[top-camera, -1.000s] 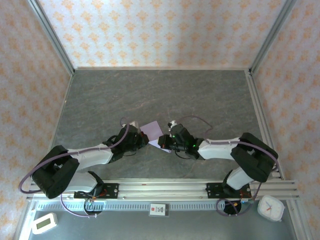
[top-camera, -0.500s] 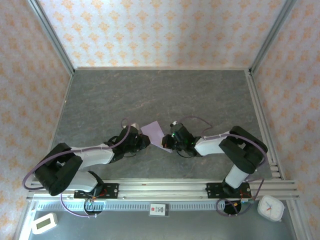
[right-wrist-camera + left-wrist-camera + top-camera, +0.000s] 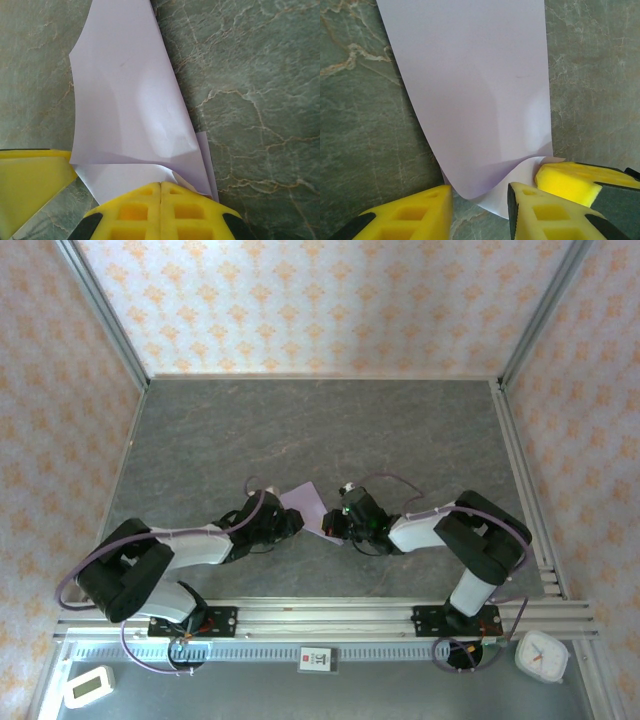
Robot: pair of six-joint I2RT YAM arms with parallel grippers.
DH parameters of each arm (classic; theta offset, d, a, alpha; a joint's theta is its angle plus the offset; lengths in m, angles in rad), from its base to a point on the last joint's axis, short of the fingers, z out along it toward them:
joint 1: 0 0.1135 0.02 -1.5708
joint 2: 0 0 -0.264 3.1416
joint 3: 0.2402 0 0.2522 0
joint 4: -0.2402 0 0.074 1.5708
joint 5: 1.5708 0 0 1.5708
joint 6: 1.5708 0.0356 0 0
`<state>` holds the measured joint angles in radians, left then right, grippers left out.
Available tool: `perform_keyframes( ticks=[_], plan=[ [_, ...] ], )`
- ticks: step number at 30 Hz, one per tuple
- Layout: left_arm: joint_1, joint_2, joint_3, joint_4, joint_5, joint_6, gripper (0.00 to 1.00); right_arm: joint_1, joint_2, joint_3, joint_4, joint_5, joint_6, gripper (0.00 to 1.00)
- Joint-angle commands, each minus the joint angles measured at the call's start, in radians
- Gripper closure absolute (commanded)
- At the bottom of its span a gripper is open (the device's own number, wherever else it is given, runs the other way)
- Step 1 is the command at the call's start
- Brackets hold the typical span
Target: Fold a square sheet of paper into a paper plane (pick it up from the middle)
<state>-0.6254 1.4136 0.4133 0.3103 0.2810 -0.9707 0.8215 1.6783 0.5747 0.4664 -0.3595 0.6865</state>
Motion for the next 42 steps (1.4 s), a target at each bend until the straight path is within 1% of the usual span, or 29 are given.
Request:
perform_keyframes(
  ticks=[1,3,8,11,15,16,21,23,26,30,35,38,42],
  plan=[
    [0.011,0.016,0.028,0.033,0.006,-0.006,0.66,-0.004,0.014,-0.019,0.018,0.002,-0.001,1.0],
    [0.011,0.022,0.033,0.035,0.006,-0.004,0.71,-0.003,0.014,-0.021,0.02,0.0,-0.001,1.0],
    [0.011,0.03,0.041,0.036,0.007,0.0,0.9,-0.004,0.014,-0.025,0.028,-0.004,0.002,1.0],
    [0.012,0.028,0.044,0.035,0.008,0.0,1.0,-0.005,0.009,-0.023,0.029,-0.008,0.0,1.0],
    [0.011,0.006,0.048,0.017,0.009,-0.002,1.0,-0.005,-0.041,-0.008,0.002,-0.021,-0.037,1.0],
    [0.012,0.0,0.048,0.013,0.009,-0.008,1.0,-0.005,-0.064,-0.007,-0.005,-0.021,-0.049,0.98],
    [0.011,-0.056,0.024,0.006,0.005,-0.098,1.0,0.005,-0.205,-0.024,-0.077,0.01,-0.114,0.76],
    [0.011,-0.08,0.01,0.006,0.002,-0.153,1.0,0.023,-0.248,-0.026,-0.115,0.043,-0.135,0.71],
    [0.01,-0.113,-0.005,-0.01,-0.012,-0.235,1.0,0.082,-0.288,-0.016,-0.182,0.128,-0.182,0.68],
    [0.01,-0.14,-0.006,-0.029,-0.015,-0.308,1.0,0.153,-0.289,0.005,-0.248,0.252,-0.232,0.63],
    [0.01,-0.136,0.023,-0.073,-0.004,-0.327,1.0,0.206,-0.26,0.027,-0.271,0.359,-0.282,0.57],
    [0.01,-0.125,0.034,-0.08,0.002,-0.322,1.0,0.215,-0.24,0.041,-0.277,0.391,-0.301,0.56],
    [0.01,-0.111,0.041,-0.08,0.013,-0.317,1.0,0.218,-0.205,0.061,-0.27,0.395,-0.322,0.55]
  ],
)
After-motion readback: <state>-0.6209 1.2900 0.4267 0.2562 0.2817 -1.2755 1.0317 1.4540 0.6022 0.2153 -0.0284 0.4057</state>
